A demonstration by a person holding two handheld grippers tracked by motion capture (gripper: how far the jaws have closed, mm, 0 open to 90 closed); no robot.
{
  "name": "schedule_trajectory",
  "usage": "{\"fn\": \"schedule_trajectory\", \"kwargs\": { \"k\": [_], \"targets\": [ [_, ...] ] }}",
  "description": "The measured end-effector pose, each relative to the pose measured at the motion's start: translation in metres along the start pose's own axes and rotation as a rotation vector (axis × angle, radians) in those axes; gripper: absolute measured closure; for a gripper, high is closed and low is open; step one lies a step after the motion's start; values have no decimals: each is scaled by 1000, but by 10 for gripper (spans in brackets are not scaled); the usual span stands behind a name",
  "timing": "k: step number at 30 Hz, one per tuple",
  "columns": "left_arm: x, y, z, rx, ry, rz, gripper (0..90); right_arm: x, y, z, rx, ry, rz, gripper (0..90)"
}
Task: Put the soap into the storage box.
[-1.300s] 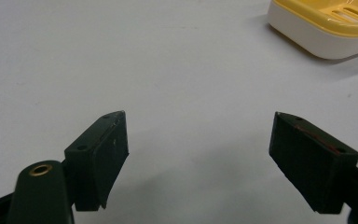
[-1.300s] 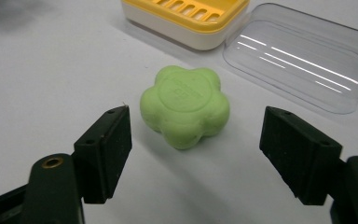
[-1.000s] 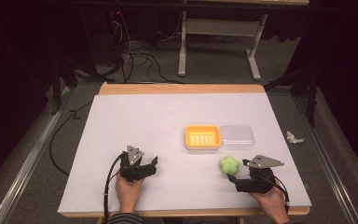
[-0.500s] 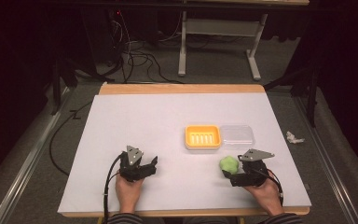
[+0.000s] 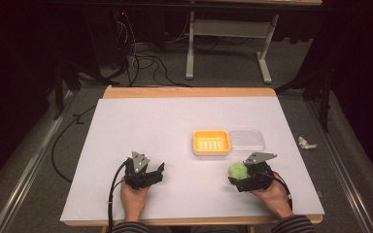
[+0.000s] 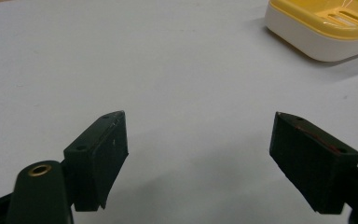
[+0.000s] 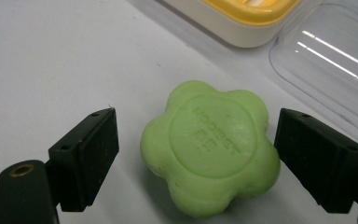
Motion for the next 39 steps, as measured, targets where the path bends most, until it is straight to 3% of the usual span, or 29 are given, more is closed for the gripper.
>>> {"fn": "schedule_trajectory", "kwargs": {
  "k": [10,20,28,29,30,39],
  "targets": [
    [2,0,0,-5,-2,-11,198,-13,0,-1,12,-3,60,148],
    [1,0,0,1,2,-4,199,-15,-3,-2,27,-16,55,184],
    [-1,-3,-3,-41,-1,19,203,-16,-3,-3,38,-4,38,203],
    [-1,-3,-3,-33,-1,14,203,-16,-3,-3,38,-4,38,203],
    [-1,-3,-3,-31,-1,14,203,-14,-3,-3,30,-21,34,265],
    [-1,-3,-2,-33,3,20,203,-12,-4,-2,50,-27,34,270]
  ]
}}
Point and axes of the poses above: each handheld gripper's, and its own axes: x roughly backward along the jaws, y roughly out of its top, z roughly to its left, the point moved 2 cm from there along -x, roughly forward along the jaws, and after that the axes turned 11 degrees about -x, right-handed, at the moved point
